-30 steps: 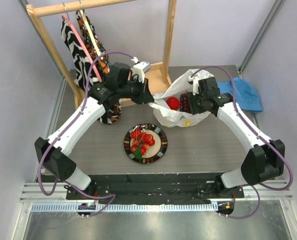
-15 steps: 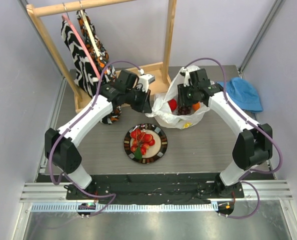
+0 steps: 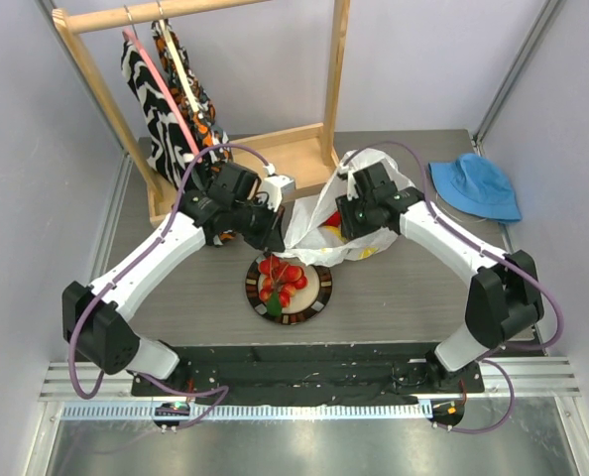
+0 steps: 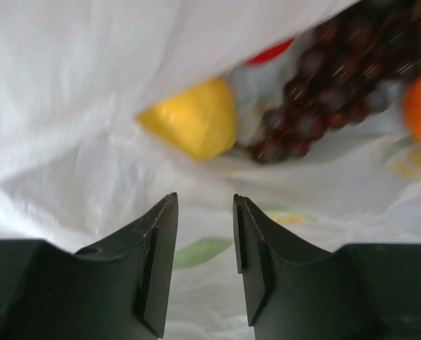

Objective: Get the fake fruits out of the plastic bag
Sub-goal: Take out the fake fruit from the plastic bag.

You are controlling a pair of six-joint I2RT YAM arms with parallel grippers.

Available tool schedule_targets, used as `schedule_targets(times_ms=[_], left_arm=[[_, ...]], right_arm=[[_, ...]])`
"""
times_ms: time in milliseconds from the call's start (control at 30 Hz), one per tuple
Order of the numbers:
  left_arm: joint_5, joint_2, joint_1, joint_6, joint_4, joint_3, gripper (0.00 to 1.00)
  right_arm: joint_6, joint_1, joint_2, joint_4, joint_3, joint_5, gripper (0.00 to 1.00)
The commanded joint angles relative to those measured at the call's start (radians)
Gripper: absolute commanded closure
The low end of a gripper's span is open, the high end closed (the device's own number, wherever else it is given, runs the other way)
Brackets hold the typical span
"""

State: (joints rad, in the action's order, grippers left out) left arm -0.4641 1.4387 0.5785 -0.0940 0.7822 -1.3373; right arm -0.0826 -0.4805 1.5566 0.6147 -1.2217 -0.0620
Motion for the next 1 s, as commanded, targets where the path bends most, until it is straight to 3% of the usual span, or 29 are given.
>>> schedule_targets(times_ms=[0,100,333,467,833,933,967], left_arm=[[0.028,0.011,0.001,0.077,0.022,-0.010,1.00],[0.007,-0.009,0.001,0.079,0.022,0.004,1.00],[0.005,-0.024,-0.002,0.086,0.011,-0.003,1.00],[-0.018,-0.029,-0.012,0.073,-0.006,0.006,1.00],[-0.059,0.002,-0.011,0.051,-0.024,-0.025,1.00],[-0.056,0.008,-0.012,0.051,-0.021,-0.040,1.00],[-0.053,0.009,-0.014,0.053,-0.023,-0.045,1.00]], right_arm=[[-0.026,0.029,0.051,-0.119,-0.093,0.089,0.54],[-0.045,0.028,0.127,-0.128,-0.142,0.074,0.50],[-0.105,0.025,0.286,-0.132,-0.249,-0.019,0.24],[-0.108,0.022,0.336,-0.141,-0.278,0.002,0.13],[-0.085,0.017,0.523,-0.138,-0.446,0.102,0.13],[-0.057,0.020,0.560,-0.122,-0.478,0.139,0.23],[-0.045,0.023,0.560,-0.122,-0.479,0.137,0.32]])
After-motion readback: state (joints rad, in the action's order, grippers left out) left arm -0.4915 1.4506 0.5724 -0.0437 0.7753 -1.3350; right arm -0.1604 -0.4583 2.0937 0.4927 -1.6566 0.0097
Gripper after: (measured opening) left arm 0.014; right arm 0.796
